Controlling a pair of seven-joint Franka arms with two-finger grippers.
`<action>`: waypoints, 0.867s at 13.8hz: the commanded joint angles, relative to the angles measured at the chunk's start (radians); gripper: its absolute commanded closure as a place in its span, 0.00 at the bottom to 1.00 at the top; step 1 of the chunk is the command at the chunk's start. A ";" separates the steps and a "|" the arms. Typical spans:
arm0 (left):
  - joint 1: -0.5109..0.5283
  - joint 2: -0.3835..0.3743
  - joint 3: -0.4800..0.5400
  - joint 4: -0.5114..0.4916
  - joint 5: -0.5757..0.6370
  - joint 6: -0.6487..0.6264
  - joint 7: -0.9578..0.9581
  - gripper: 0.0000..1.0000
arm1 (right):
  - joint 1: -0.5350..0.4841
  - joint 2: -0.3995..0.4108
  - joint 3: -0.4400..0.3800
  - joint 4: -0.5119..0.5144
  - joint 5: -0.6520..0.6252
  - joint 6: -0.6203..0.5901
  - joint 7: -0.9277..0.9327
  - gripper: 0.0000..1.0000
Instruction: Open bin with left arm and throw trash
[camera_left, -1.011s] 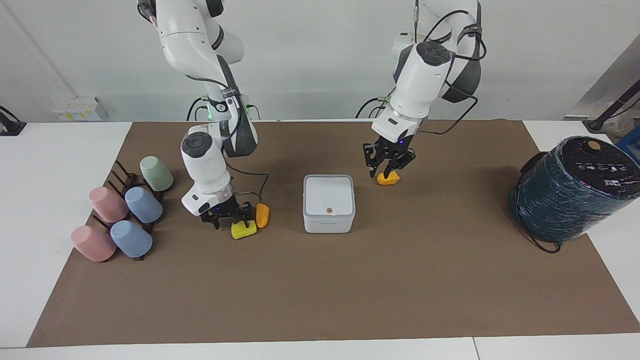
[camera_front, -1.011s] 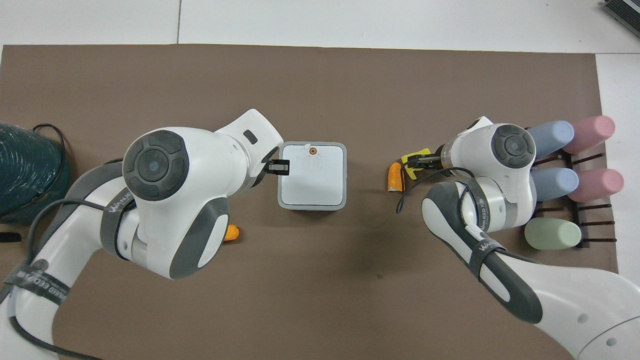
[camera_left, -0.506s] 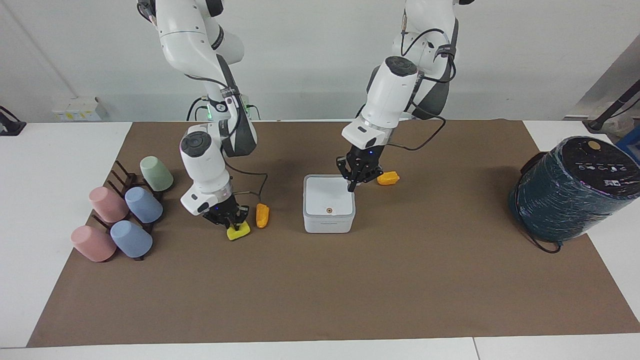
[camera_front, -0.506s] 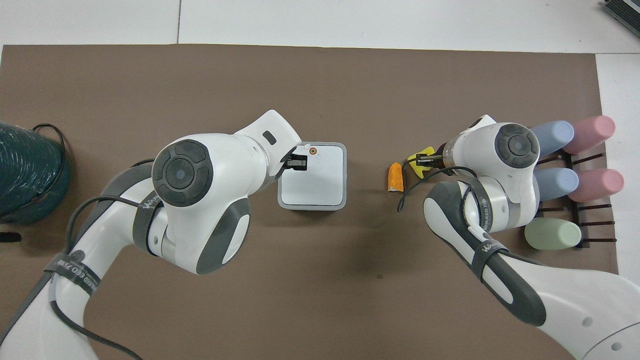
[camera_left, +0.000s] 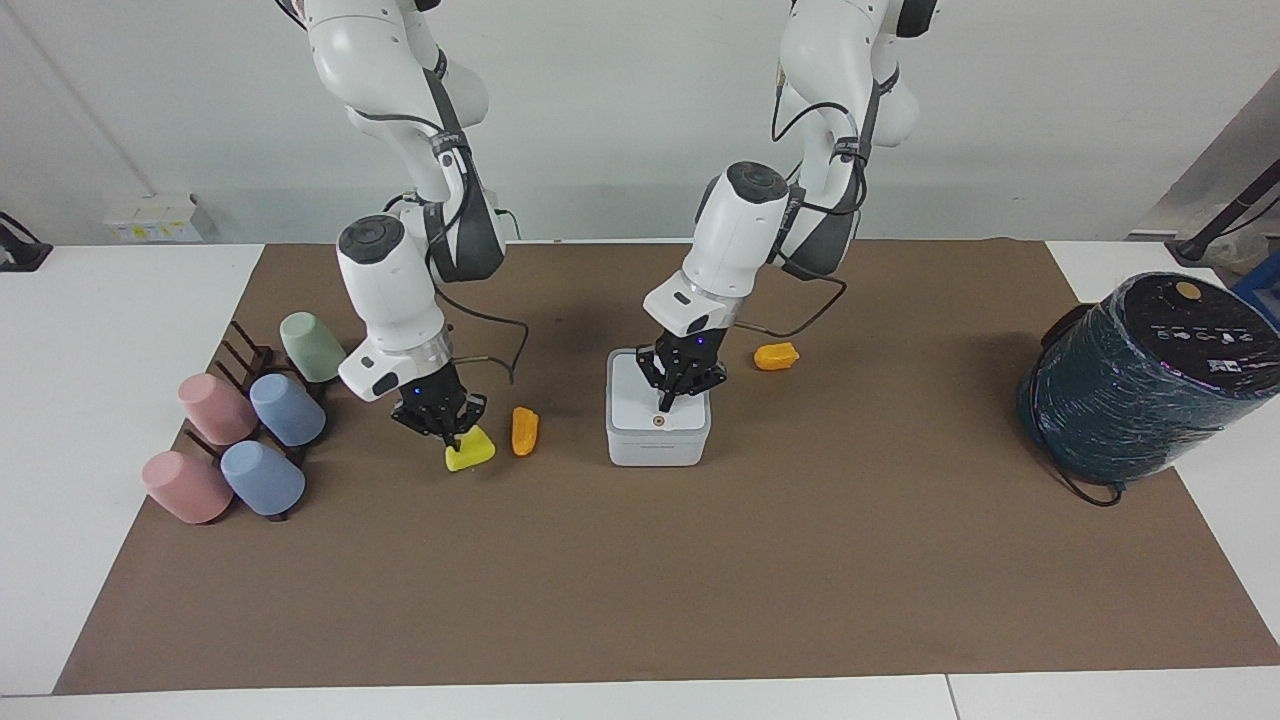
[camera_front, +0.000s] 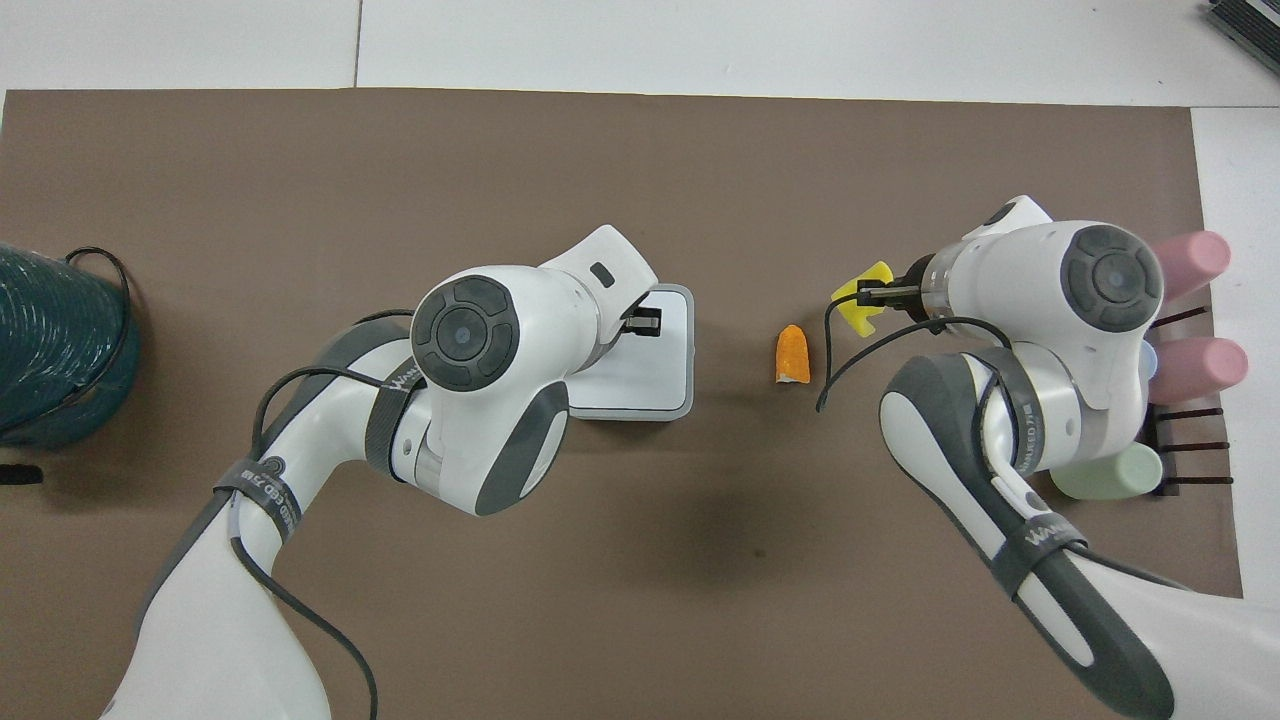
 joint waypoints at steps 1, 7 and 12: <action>-0.035 0.051 0.013 0.006 -0.018 0.037 -0.001 1.00 | -0.001 -0.073 0.004 0.044 0.014 -0.102 0.013 1.00; 0.055 0.039 0.029 0.253 -0.003 -0.372 0.011 1.00 | 0.017 -0.195 0.005 0.044 0.100 -0.184 0.022 1.00; 0.198 0.002 0.030 0.368 -0.003 -0.674 0.145 0.95 | 0.141 -0.153 0.005 0.044 0.105 -0.092 0.275 1.00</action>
